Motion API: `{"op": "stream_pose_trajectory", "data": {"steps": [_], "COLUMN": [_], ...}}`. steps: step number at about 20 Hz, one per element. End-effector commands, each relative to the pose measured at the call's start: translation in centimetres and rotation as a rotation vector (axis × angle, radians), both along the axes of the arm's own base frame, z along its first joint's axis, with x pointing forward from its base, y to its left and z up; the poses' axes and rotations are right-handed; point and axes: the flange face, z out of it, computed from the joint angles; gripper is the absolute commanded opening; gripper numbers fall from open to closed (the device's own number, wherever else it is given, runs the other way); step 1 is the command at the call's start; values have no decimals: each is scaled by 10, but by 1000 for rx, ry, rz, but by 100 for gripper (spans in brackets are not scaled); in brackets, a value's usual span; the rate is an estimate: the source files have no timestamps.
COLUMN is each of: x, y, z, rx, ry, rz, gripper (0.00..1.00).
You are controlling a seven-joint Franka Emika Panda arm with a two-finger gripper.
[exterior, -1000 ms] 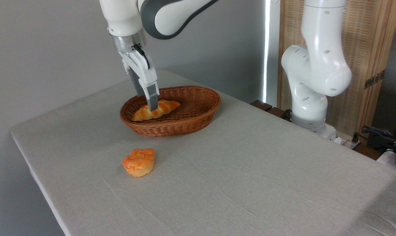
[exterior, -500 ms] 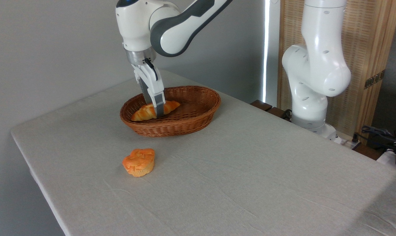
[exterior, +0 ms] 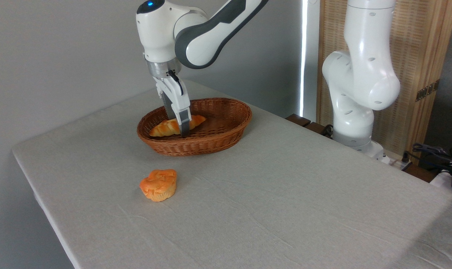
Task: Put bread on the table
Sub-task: 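Close the gripper on the braided bread roll inside the basket, then lift the braided roll up out of the basket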
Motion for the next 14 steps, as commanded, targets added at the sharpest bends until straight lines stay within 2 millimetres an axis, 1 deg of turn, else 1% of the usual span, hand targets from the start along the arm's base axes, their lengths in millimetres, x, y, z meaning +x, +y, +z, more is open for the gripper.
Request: {"op": "stream_pose_trajectory", "data": {"steps": [1,6,14], "x": [-7,-6,-4], "y": [0,-1,-2], "z": [-11,-11,-6], "rx": [12,6,0], "ry": [-5,-8,-22], "rz": [-16,-13,-21], "gripper": [39,37,37]}}
